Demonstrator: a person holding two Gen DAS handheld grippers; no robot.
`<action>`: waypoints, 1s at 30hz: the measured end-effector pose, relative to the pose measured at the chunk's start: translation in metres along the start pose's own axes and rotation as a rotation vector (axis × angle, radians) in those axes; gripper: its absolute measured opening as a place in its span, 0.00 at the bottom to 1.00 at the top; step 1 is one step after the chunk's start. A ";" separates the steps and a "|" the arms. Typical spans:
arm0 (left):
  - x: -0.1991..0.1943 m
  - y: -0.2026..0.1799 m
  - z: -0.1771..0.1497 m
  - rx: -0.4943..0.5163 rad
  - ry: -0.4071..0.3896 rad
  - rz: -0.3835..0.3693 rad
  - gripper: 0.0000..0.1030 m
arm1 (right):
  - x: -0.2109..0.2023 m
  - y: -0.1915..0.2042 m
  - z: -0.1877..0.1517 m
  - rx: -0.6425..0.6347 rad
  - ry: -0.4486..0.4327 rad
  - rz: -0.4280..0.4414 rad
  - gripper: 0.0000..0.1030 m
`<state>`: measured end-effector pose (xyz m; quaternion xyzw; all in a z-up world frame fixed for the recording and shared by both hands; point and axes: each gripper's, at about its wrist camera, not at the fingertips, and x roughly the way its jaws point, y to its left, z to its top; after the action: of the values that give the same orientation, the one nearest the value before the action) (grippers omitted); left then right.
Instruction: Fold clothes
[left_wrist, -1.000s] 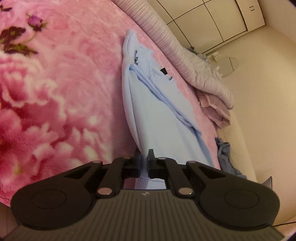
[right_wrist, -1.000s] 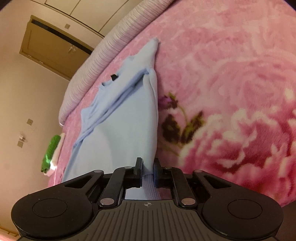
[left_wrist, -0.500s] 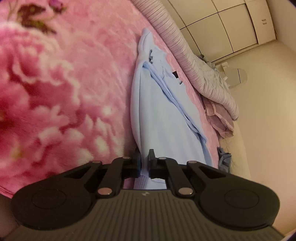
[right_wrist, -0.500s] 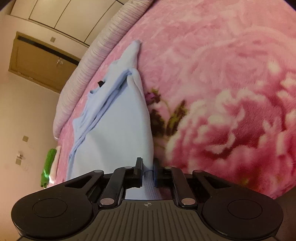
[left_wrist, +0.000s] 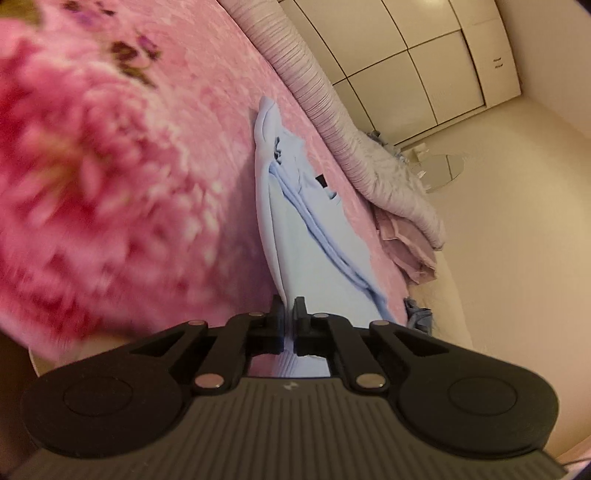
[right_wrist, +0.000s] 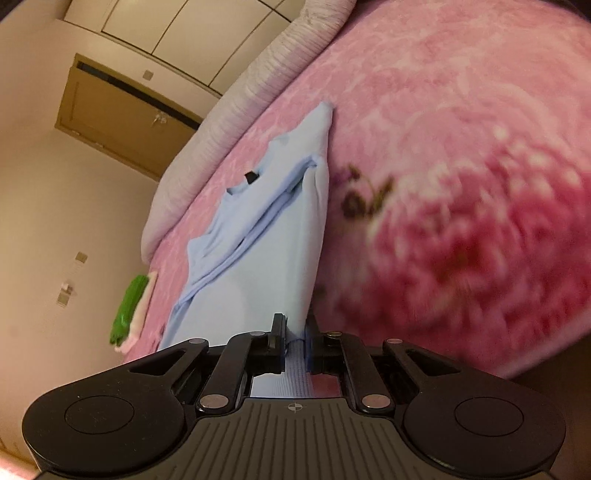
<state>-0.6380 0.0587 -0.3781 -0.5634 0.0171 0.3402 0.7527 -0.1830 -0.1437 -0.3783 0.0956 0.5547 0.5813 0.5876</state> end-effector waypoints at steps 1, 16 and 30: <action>-0.007 0.001 -0.009 -0.011 0.001 0.000 0.01 | -0.006 0.000 -0.011 0.002 0.014 0.000 0.07; 0.014 -0.053 0.072 0.026 -0.009 -0.080 0.01 | -0.007 0.059 0.058 -0.138 -0.085 0.058 0.08; 0.161 -0.005 0.205 -0.044 -0.044 0.134 0.14 | 0.143 0.008 0.196 0.124 -0.031 -0.136 0.33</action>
<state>-0.5854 0.3136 -0.3650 -0.5700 0.0306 0.4023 0.7158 -0.0799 0.0759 -0.3783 0.1030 0.5859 0.5030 0.6269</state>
